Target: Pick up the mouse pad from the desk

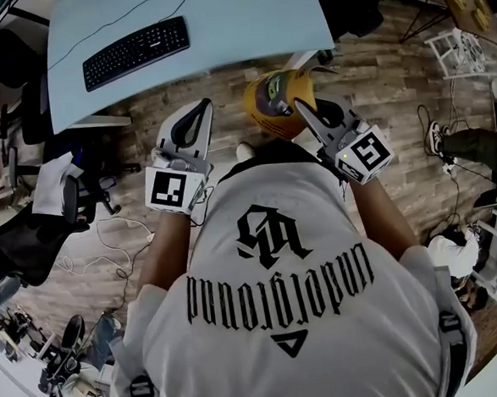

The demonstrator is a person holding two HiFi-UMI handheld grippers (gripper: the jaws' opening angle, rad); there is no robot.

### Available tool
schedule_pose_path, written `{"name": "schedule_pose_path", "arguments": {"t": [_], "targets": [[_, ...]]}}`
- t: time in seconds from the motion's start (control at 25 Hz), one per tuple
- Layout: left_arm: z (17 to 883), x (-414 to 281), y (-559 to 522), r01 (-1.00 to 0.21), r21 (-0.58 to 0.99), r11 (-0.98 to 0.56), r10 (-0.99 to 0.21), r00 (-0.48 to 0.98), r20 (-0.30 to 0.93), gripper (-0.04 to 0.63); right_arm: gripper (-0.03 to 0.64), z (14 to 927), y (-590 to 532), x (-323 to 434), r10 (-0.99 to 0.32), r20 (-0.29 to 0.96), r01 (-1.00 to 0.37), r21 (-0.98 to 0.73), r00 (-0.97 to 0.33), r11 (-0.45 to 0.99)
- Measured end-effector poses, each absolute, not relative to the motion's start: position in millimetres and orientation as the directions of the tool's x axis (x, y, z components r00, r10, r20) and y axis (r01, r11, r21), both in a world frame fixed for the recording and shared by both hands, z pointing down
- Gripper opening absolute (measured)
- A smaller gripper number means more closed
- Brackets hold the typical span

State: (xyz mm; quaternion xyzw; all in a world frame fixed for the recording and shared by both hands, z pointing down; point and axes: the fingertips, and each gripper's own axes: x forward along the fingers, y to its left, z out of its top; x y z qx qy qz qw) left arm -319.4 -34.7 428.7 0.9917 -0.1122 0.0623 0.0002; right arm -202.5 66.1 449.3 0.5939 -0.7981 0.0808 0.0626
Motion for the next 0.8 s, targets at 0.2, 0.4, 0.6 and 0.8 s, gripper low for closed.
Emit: {"name": "schedule_pose_path", "arguments": {"t": [0.2,0.4,0.6,0.8], "targets": [[428,-322,-31,-0.228,0.004,-0.974,-0.226,0.966,0.123,0.008,0.025,442,73,-203,-0.941,0.186,-0.959,-0.044,-0.282,0.279],[428,-320,-32,-0.236,0.006,-0.972,-0.234,0.965,0.115,0.008,0.025,442,72,-203,-0.941,0.183,-0.958,-0.043,-0.285,0.282],[429,-317,-36,-0.233,0.013,-0.972,-0.230,0.967,0.113,0.008,0.025,445,67,-201,-0.940,0.187,-0.958,-0.043,-0.285,0.282],[430,-322,-41,-0.241,0.016,-0.971,-0.237,0.965,0.112,0.008,0.025,447,65,-205,-0.940,0.187,-0.959,-0.043,-0.284,0.281]]}}
